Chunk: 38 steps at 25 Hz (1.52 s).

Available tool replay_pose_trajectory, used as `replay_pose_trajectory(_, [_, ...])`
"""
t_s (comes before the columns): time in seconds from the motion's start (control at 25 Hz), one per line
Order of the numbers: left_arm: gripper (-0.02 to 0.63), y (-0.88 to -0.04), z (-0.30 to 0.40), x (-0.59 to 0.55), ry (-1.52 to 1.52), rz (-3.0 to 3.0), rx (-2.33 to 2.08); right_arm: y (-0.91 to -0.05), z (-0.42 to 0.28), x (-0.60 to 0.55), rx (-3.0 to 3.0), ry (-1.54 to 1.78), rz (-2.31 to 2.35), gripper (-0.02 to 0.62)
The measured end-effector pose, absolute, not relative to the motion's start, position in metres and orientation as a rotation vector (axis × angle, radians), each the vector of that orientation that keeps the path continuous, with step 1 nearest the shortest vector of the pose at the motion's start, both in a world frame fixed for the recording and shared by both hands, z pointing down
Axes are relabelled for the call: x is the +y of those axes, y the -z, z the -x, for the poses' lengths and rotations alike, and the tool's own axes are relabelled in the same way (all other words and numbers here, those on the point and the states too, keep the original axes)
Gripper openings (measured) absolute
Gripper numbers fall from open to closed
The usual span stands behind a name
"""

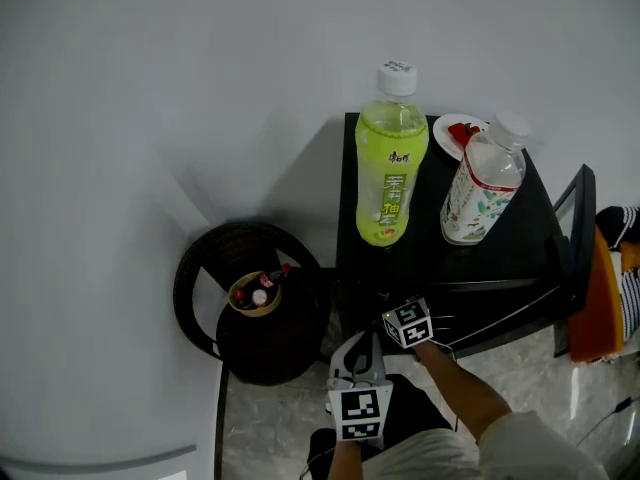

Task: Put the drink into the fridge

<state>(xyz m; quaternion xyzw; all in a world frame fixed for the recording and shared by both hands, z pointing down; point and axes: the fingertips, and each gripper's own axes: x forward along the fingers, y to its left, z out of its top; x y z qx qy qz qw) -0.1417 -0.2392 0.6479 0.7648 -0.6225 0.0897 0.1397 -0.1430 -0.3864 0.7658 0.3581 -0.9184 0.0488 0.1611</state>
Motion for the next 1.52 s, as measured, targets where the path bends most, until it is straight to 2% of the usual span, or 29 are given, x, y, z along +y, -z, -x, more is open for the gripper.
replay_pose_trajectory(0.2, [0.002,-0.633,0.138,-0.235,-0.244,-2.212,-1.775,-0.764,0.141,-0.381,-2.591,-0.204,-1.029,0.314])
replay_pose_trajectory(0.36, [0.002,-0.596,0.13,-0.224,-0.254,-2.246,-1.743,-0.759,0.097,-0.36,-2.469,-0.246,-1.102,0.314])
replay_pose_trajectory(0.68, [0.002,-0.528,0.123,-0.18,-0.331,-2.293,-1.683,-0.659,0.034,-0.264,-2.407,-0.324,-1.317,0.308])
replay_pose_trajectory(0.76, [0.003,-0.517,0.121,-0.169,-0.372,-2.314,-1.667,-0.638,0.026,-0.243,-2.412,-0.349,-1.375,0.262])
replay_pose_trajectory(0.84, [0.002,-0.505,0.122,-0.163,-0.378,-2.316,-1.674,-0.616,0.019,-0.231,-2.423,-0.377,-1.428,0.176])
replay_pose_trajectory(0.96, [0.002,-0.494,0.122,-0.152,-0.409,-2.346,-1.679,-0.595,0.017,-0.214,-2.442,-0.407,-1.452,0.159])
replay_pose_trajectory(1.24, [0.002,-0.479,0.105,-0.125,-0.45,-2.428,-1.663,-0.554,0.012,-0.179,-2.467,-0.33,-1.459,0.015])
replay_pose_trajectory(1.52, [0.002,-0.467,0.111,-0.109,-0.364,-2.412,-1.692,-0.519,0.016,-0.17,-2.427,-0.333,-1.518,0.006])
